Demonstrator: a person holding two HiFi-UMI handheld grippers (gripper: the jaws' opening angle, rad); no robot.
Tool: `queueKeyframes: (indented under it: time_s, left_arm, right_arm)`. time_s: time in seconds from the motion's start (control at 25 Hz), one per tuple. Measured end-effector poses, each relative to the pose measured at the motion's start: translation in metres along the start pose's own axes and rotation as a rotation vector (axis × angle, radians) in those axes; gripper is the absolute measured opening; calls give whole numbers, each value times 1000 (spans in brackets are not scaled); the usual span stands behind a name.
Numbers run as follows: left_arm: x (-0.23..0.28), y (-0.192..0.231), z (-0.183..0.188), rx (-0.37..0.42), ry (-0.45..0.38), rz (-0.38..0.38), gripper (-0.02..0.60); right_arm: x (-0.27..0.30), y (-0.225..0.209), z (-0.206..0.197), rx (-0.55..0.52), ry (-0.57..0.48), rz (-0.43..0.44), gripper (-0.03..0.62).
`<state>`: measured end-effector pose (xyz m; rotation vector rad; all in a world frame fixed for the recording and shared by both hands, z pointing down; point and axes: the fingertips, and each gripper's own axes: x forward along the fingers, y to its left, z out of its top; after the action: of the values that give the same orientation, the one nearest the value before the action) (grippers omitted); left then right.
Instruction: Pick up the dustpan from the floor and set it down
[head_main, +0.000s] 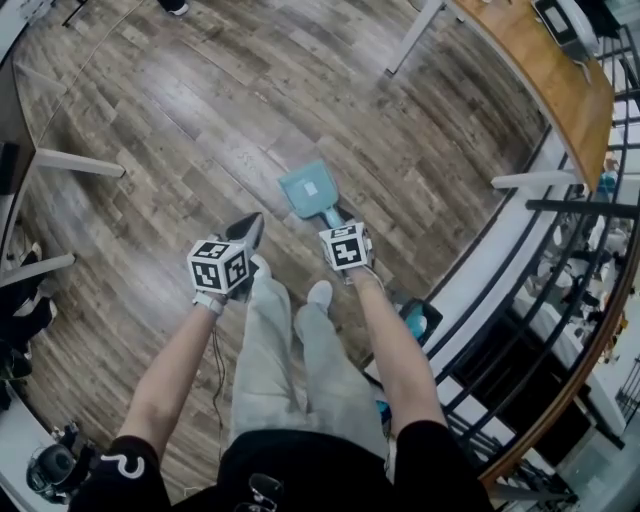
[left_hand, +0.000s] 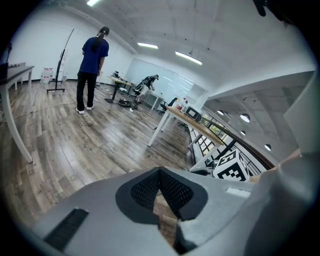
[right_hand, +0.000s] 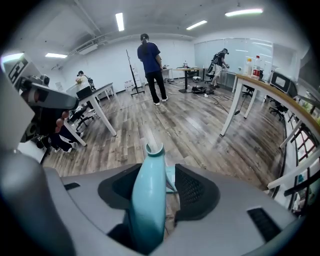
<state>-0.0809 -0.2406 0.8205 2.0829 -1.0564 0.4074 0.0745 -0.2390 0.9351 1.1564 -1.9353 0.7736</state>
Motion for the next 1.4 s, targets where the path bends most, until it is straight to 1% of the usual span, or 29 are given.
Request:
queueKeyframes:
  time_s: [0.28, 0.44, 0.6, 0.68, 0.8, 0.92, 1.12, 1.32, 1.4]
  left_arm:
    - [-11, -5, 20, 5, -41, 26, -2]
    - [-23, -8, 41, 14, -82, 42, -2]
    - [-42, -19, 65, 27, -110, 57, -2]
    - [-52, -27, 80, 35, -129, 65, -2]
    - [-67, -40, 102, 53, -164, 72, -2]
    - [-86, -56, 123, 68, -200, 72, -2]
    - [-124, -88, 160, 93, -277, 66, -2]
    - [-159, -120, 194, 153, -356, 65, -2]
    - [-175, -132, 206, 178, -390, 69, -2]
  right_arm:
    - [-25, 5, 22, -6, -53, 29, 196]
    - [-45, 5, 43, -19, -91, 40, 196]
    - [-78, 4, 65, -32, -113, 45, 196]
    - [-96, -2, 83, -34, -154, 38, 195]
    - [-130, -8, 114, -23, -243, 40, 188]
    - [-169, -5, 137, -24, -310, 42, 164]
    - [-234, -4, 178, -46, -419, 12, 95]
    - [-299, -5, 214, -44, -532, -5, 24]
    - [-325, -5, 225, -40, -580, -5, 5]
